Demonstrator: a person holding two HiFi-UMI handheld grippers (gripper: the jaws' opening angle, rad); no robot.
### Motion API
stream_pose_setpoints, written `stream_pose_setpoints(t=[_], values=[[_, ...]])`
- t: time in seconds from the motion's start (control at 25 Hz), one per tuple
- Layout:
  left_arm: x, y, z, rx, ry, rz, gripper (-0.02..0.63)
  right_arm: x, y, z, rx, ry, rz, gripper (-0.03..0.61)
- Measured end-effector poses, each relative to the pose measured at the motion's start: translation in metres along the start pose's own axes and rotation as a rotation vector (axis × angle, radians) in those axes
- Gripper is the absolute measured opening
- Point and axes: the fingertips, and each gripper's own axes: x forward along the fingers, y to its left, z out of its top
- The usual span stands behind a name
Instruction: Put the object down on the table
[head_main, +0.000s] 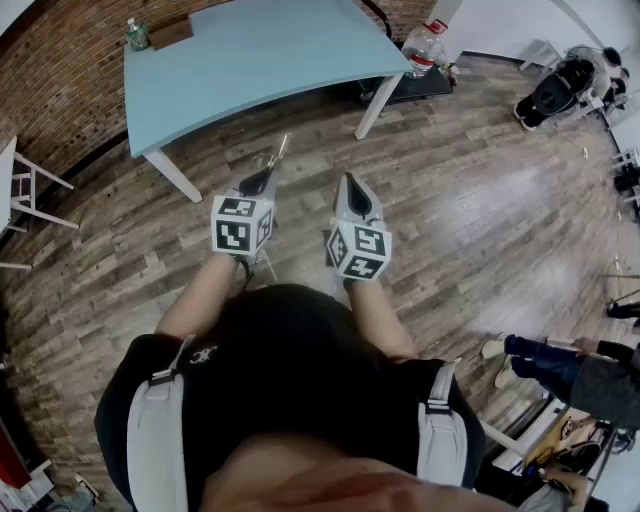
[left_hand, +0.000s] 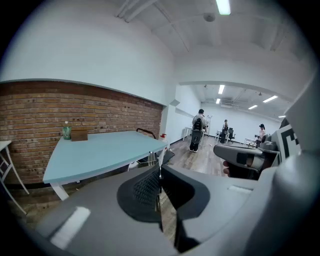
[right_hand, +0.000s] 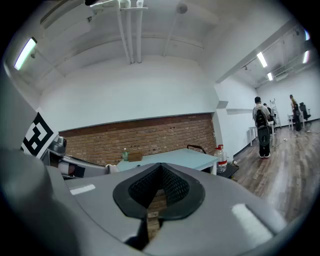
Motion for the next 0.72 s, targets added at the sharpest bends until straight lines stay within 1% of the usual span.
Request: stream_pose_setpoints(t=[0.32, 0.52, 0.72], values=[[-0.0019, -0.0016, -0.0023, -0.003, -0.001, 0.002, 0.009, -0.0032, 0.0024, -0.0022, -0.006, 0.004, 0.012, 0.012], [-0.0016, -0.0001, -0.0029, -0.007, 0.001, -0.002, 0.009, -0.0021, -0.0011, 0.0005, 0.020, -0.008, -0.009, 0.014], [-0.0011, 0.0030, -0.0040, -0.009, 0.009, -0.009, 0.009, -0.0002, 0.0017, -0.0010, 0.011, 0.004, -0.021, 0.014]])
